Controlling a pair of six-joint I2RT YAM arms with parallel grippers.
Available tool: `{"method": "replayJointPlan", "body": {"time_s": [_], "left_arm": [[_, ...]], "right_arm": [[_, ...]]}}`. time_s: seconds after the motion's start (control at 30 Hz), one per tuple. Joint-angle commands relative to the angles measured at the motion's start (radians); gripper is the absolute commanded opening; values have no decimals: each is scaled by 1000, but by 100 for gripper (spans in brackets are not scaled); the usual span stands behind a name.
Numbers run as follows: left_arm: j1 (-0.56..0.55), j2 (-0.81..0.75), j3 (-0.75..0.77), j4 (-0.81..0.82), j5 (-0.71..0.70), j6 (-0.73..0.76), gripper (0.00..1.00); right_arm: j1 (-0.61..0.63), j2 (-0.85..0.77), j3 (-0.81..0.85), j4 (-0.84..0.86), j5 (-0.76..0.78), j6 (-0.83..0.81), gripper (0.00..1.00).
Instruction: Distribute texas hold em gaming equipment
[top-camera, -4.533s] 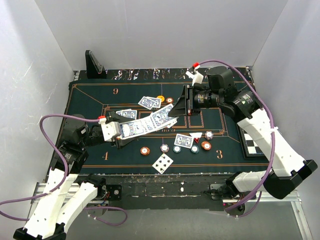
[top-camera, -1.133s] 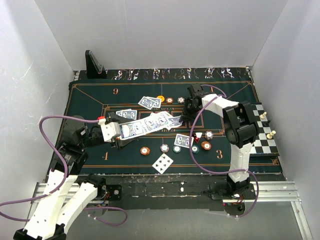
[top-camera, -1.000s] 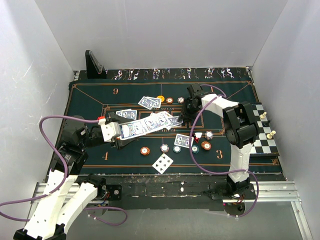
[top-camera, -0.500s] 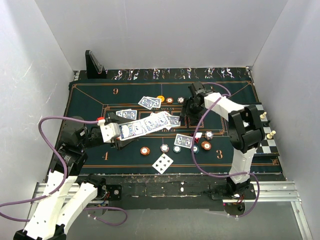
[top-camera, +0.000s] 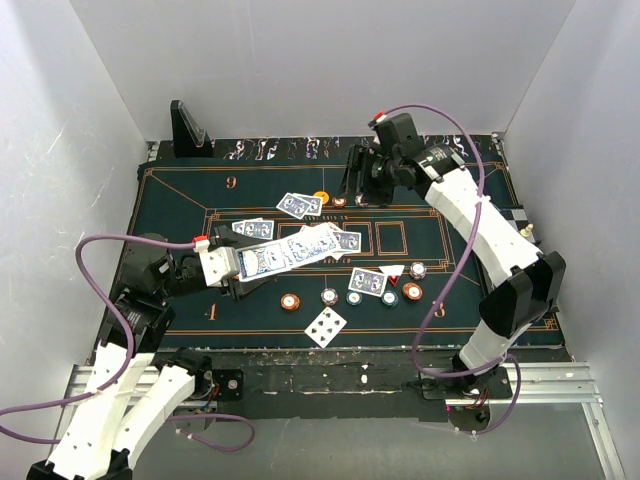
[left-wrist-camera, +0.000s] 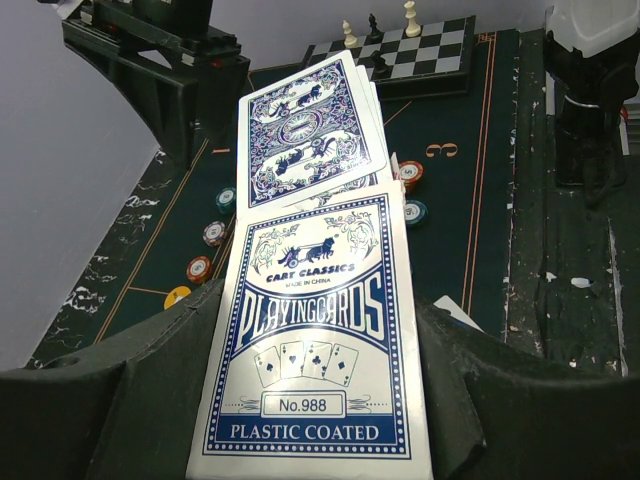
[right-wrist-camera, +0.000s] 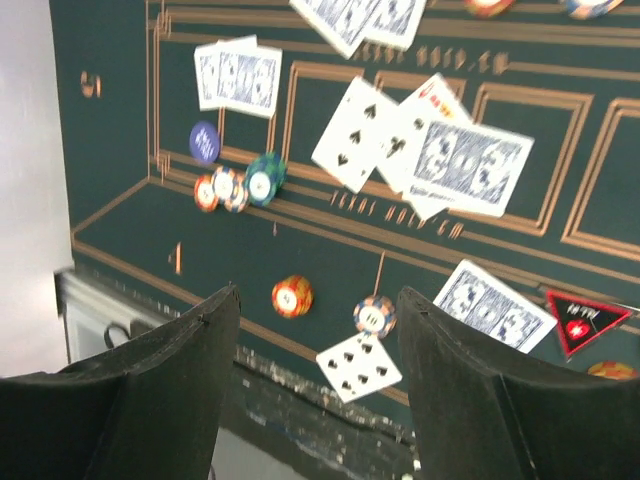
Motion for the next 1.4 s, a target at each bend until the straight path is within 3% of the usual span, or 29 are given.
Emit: {"method": "replayJointPlan", "body": {"time_s": [0.0,0.5,0.9,1.07,1.37], "left_arm": [[4,0,2,14,-8,-2,0],[4,56,23,31,-25,-30,0],[4,82,28,40,-46,-68,0],[3,34,-9,105,-111,-128,0],[3,62,6,79,-88,-127,0]], "right_arm": [[73,-56,12,-115,-31,-21,71],[278,-96,52,-183,85,5,68],[301,-122,33,-161,108,37,68],[291,-178,-11,-183,203,22,69],[288,-249,-76,-186,197,39,69]]}}
